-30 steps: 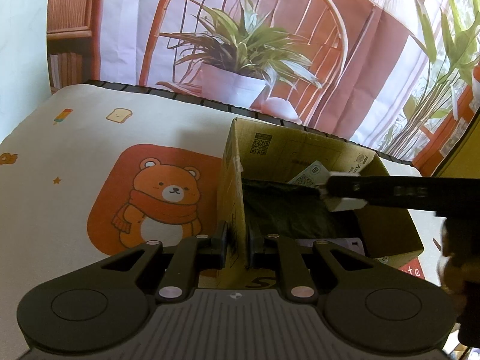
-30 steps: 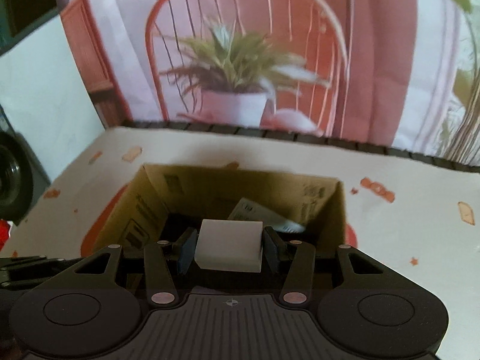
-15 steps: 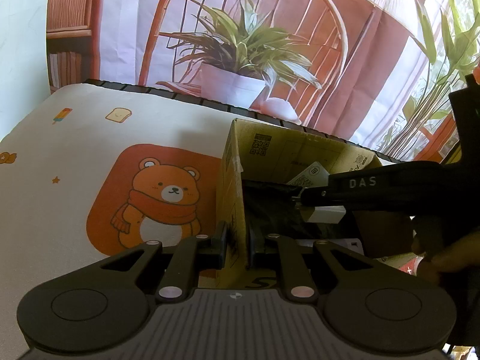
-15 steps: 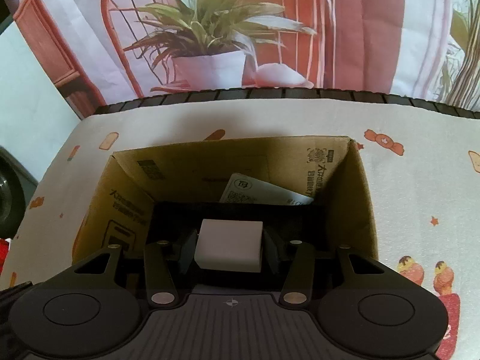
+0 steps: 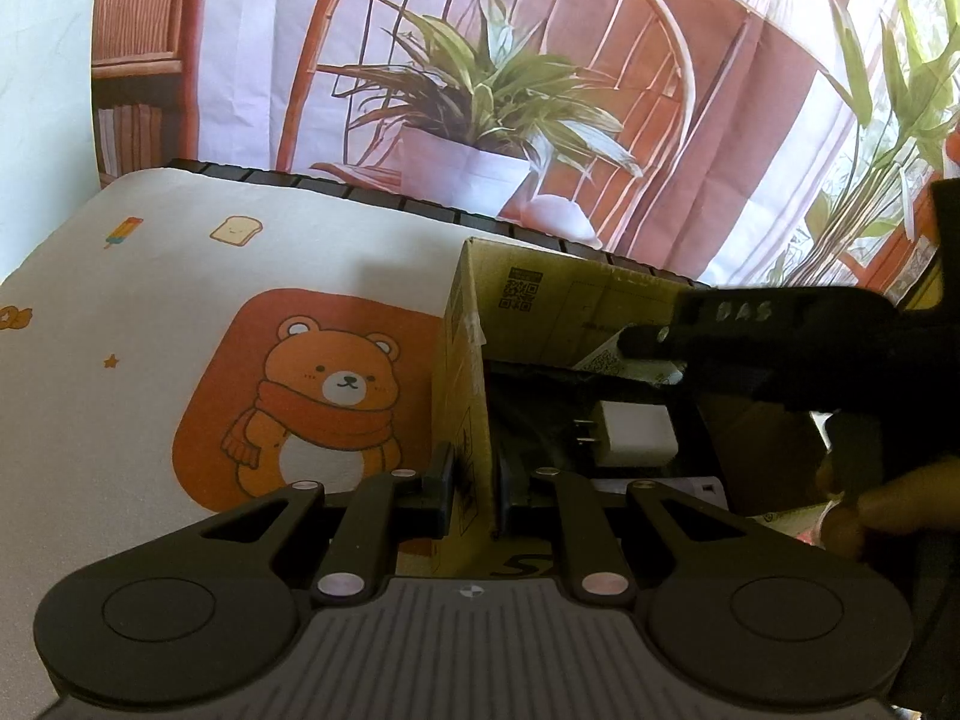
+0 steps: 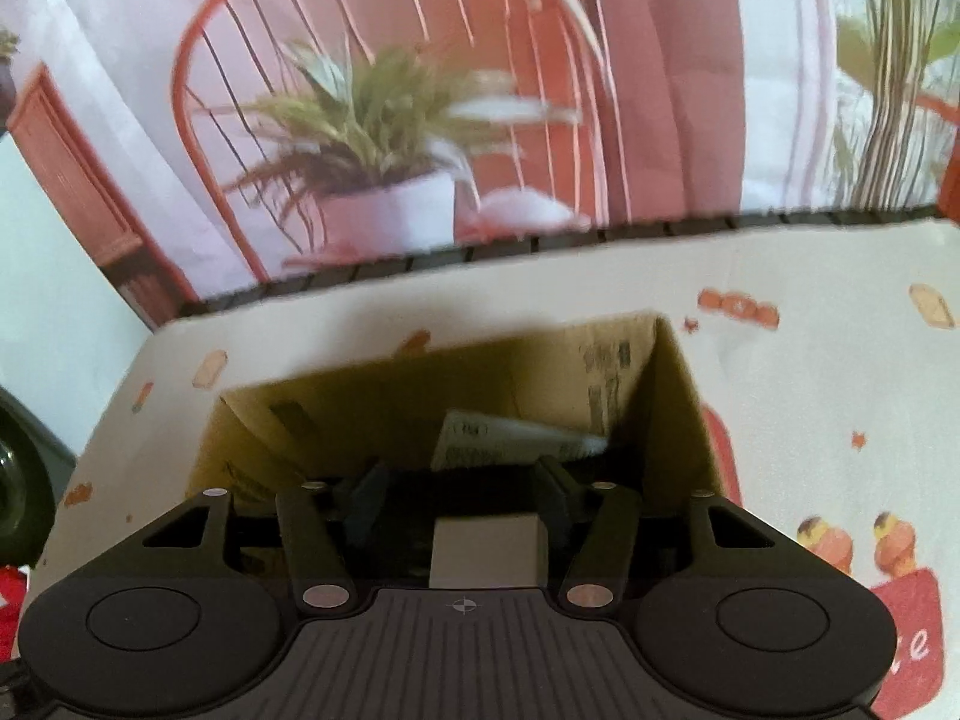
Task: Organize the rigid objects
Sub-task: 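Lower the eraser into the box and open the right gripper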
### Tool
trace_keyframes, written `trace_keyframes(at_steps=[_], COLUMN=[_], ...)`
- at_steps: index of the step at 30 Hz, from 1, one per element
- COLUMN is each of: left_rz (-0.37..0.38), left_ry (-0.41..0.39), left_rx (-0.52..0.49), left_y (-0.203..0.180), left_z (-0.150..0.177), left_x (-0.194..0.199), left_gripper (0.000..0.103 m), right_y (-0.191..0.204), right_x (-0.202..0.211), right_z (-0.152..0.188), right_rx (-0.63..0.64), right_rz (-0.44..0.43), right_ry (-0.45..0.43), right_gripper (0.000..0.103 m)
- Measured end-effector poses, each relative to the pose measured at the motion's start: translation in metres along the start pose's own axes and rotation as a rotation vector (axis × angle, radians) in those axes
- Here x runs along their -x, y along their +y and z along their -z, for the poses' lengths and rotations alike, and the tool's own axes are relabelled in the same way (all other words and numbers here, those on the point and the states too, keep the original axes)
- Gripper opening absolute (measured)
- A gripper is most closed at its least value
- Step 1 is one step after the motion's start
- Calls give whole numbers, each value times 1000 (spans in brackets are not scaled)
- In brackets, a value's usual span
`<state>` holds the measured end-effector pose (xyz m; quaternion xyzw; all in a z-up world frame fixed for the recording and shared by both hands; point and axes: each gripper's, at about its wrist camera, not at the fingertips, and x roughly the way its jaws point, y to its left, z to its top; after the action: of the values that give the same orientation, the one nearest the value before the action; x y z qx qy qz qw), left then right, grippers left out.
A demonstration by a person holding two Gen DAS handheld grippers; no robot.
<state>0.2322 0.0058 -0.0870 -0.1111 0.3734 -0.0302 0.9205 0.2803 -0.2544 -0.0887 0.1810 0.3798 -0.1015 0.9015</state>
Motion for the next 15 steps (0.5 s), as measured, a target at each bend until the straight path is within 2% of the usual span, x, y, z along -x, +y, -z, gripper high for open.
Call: trace_keyframes(at_steps=[7, 15], left_rz=[0, 1], left_ry=[0, 2], left_rx=[-1, -4], left_y=[0, -1], left_z=[0, -1], left_x=[-1, -2], left_gripper=[16, 16], right_y=[-2, -14], right_x=[30, 71], right_z=[0, 27], right_rx=[41, 107], right_rz=[-7, 34], right_ry=[-98, -191], right_gripper=[53, 57])
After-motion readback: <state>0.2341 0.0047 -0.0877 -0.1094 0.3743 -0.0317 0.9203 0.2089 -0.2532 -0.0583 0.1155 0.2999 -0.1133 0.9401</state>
